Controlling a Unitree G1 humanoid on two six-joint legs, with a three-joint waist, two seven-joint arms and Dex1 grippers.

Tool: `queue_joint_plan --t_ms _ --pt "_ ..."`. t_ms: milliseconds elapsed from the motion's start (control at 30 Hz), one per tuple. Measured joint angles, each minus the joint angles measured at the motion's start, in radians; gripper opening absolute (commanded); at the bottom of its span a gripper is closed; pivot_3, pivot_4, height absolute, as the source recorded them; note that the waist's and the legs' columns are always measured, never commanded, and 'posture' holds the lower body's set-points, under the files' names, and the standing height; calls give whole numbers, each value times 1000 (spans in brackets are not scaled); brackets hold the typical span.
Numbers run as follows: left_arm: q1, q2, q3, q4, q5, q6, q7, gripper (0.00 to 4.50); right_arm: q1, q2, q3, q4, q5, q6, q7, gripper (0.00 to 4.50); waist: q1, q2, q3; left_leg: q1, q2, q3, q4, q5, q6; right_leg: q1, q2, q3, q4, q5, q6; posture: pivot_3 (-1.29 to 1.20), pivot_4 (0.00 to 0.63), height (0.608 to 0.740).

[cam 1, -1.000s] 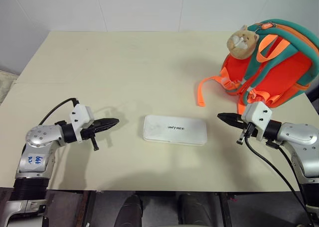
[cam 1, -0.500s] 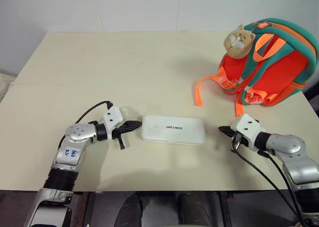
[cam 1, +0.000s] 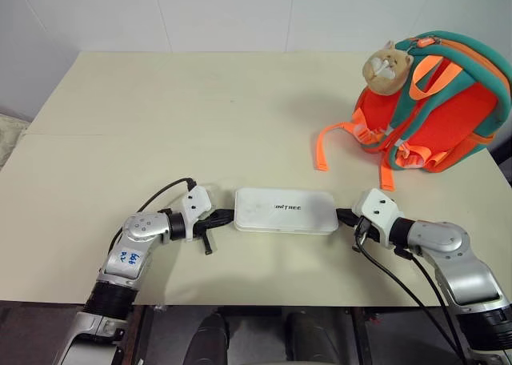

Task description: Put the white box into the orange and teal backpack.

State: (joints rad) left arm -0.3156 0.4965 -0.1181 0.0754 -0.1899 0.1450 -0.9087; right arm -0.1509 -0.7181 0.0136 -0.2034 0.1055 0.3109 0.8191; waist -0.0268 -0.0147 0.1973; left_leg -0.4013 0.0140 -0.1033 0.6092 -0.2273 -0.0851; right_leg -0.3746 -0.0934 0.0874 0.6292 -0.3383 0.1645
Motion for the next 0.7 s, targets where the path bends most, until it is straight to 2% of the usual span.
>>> queue_joint_plan --t_ms 467,700 --pt "49 188 80 -71 -4 81 -12 20 -34 -25 0 15 -4 -7 16 0 -2 0 0 0 0 0 0 0 0 0 0 0 -1 0 0 0 150 740" --pt "49 131 132 -116 -126 135 -35 20 -40 -25 0 40 -5 -27 22 0 0 0 0 -1 0 0 -1 0 1 0 0 0 -1 0 0 0 150 740"
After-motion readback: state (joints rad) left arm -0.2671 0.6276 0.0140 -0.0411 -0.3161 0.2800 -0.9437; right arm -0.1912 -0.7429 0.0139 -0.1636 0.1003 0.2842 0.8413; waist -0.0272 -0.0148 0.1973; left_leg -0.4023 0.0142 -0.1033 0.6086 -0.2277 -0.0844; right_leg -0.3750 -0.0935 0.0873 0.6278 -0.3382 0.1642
